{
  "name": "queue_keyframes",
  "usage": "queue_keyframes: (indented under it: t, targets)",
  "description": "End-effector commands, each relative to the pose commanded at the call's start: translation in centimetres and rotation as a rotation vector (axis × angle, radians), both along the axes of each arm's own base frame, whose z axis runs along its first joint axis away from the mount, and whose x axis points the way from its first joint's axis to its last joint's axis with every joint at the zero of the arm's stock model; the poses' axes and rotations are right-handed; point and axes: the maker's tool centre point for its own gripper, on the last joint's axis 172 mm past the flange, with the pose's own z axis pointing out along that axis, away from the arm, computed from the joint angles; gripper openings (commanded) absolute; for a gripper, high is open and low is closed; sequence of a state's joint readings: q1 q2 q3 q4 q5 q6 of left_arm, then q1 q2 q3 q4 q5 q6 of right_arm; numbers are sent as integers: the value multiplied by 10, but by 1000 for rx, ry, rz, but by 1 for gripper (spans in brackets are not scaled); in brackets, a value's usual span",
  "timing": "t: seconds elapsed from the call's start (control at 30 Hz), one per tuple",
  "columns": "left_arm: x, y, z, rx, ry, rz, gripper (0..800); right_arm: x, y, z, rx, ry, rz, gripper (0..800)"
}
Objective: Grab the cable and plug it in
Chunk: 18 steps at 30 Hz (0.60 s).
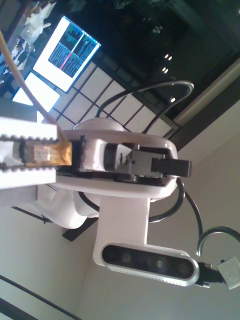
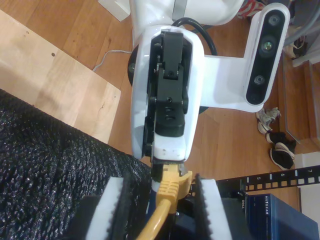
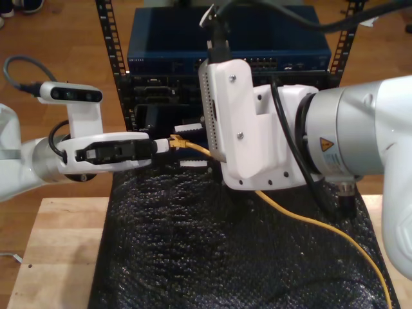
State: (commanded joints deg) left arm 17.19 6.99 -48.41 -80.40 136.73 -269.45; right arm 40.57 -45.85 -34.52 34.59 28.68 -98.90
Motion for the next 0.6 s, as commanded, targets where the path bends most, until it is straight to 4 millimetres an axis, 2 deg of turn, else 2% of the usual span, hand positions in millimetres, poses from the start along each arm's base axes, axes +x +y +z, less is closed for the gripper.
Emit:
queue_keyframes:
  t: [0.47,0.6]
  targets:
    - [-3,-1,0,-8,7,-10,28,-1,0,2,4,-3,1,304]
    - [-4,-1,1,-12,5,-13,28,-1,0,2,5,-4,0,270]
